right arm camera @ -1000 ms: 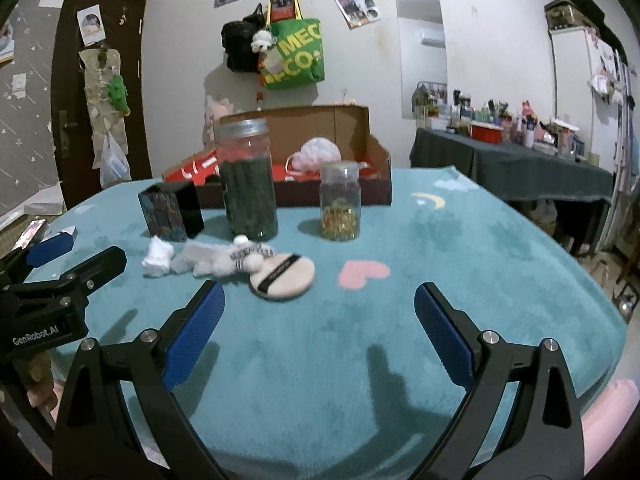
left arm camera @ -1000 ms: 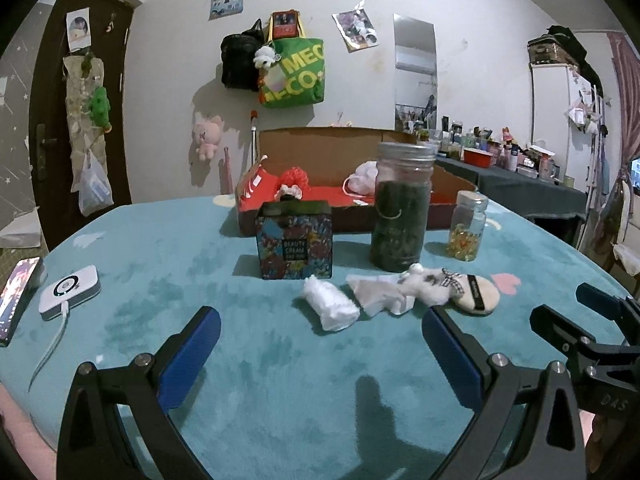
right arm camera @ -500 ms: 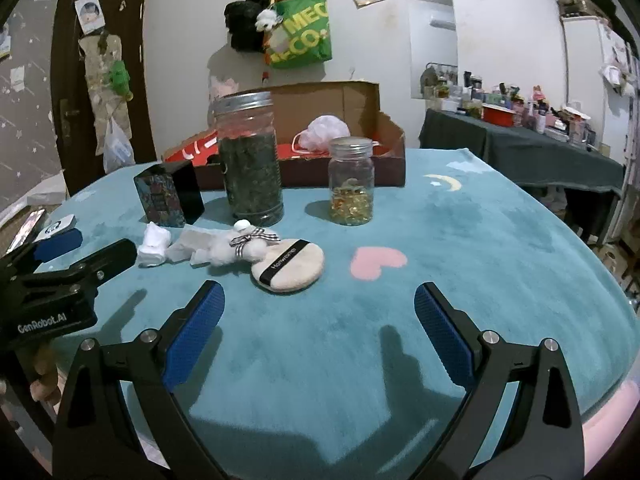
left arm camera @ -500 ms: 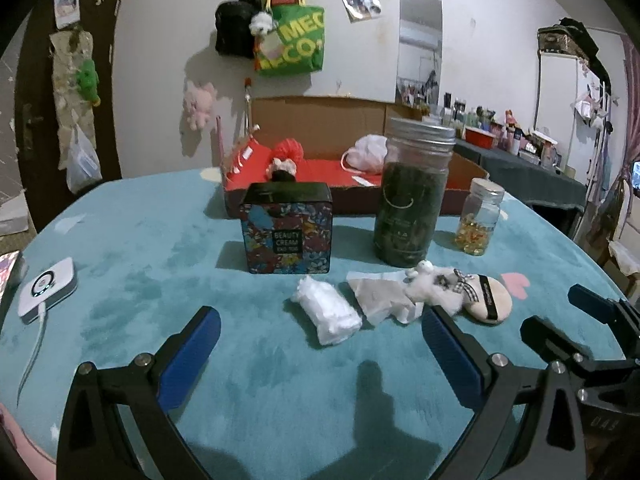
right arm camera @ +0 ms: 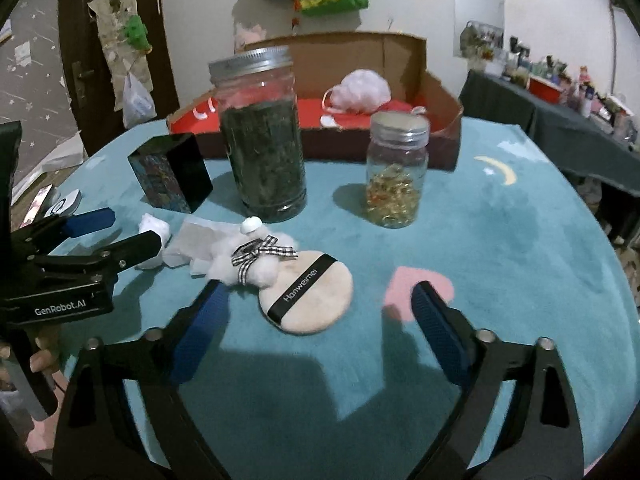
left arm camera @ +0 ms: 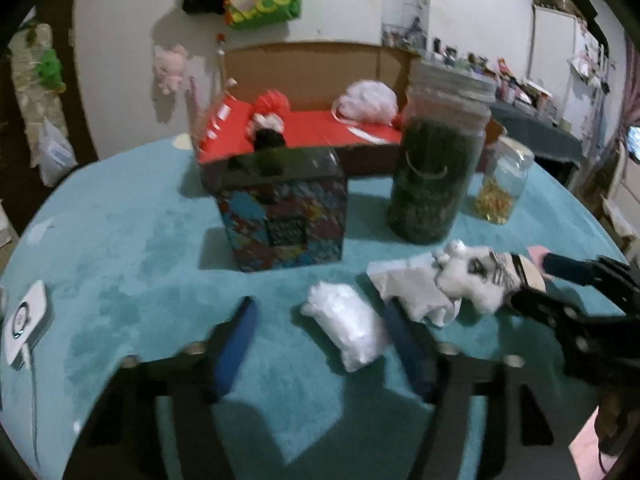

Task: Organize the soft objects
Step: 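Grasp the white cloth with the left tool while the right tool grasps the beige powder puff, then lift the white cloth and beige puff and carry both over the box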

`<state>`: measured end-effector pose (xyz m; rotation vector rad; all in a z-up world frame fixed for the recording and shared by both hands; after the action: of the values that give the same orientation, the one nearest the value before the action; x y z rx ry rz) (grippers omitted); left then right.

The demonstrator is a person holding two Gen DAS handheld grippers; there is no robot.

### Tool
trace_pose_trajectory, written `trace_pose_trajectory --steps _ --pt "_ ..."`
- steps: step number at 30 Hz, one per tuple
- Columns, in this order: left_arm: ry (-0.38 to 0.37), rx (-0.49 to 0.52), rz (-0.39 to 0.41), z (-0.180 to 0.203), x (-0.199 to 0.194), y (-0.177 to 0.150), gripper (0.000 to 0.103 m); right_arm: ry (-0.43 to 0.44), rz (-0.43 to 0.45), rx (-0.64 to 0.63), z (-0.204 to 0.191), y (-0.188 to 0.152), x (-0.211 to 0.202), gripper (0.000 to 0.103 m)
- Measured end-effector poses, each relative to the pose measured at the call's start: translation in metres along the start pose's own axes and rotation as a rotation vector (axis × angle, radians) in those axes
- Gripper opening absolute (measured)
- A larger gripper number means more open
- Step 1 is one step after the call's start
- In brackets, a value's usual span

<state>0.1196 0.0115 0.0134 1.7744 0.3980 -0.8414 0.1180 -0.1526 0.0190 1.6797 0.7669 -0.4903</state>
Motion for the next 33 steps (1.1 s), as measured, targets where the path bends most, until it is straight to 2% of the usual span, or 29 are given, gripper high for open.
trace_pose_trajectory --steps 1,2,4,5,7,8,17,33 --pt "-0.058 0.002 -0.011 0.001 0.003 -0.002 0.035 0.000 -0.016 -0.004 -0.001 0.000 0.003 0.065" --pt "-0.097 -0.003 -0.009 0.002 0.004 -0.001 0.024 0.016 -0.047 -0.003 -0.001 0.000 0.009 0.058" --pt "-0.111 0.003 0.004 0.002 -0.001 -0.001 0.018 0.078 -0.084 0.019 -0.001 -0.001 0.013 0.038" --pt "-0.109 0.015 0.007 0.004 -0.002 0.000 0.017 0.095 -0.075 0.025 0.000 0.000 0.010 0.034" --pt "-0.099 0.029 0.029 0.006 -0.009 0.002 0.017 0.124 -0.060 0.033 0.000 0.001 0.004 0.014" --pt "-0.100 0.036 0.037 0.006 -0.013 0.003 0.017 0.127 -0.053 0.038 0.001 0.002 0.001 0.011" --pt "-0.102 0.065 0.067 0.009 -0.023 0.012 0.017 0.133 0.024 0.047 -0.002 0.015 -0.022 0.009" --pt "-0.111 0.059 0.098 0.008 -0.031 0.024 0.017 0.150 0.056 0.053 0.000 0.024 -0.031 0.009"
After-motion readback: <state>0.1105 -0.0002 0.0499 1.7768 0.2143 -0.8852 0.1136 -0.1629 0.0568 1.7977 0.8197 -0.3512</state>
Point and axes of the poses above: each gripper's, at about its wrist camera, not at the fingertips, and x roughly the way its jaws point, z to its right, y to its top, the point moved 3 cm from there along x, roughly the way its jaws point, and after that the axes turned 14 degrees about x, right-handed, at the moved point
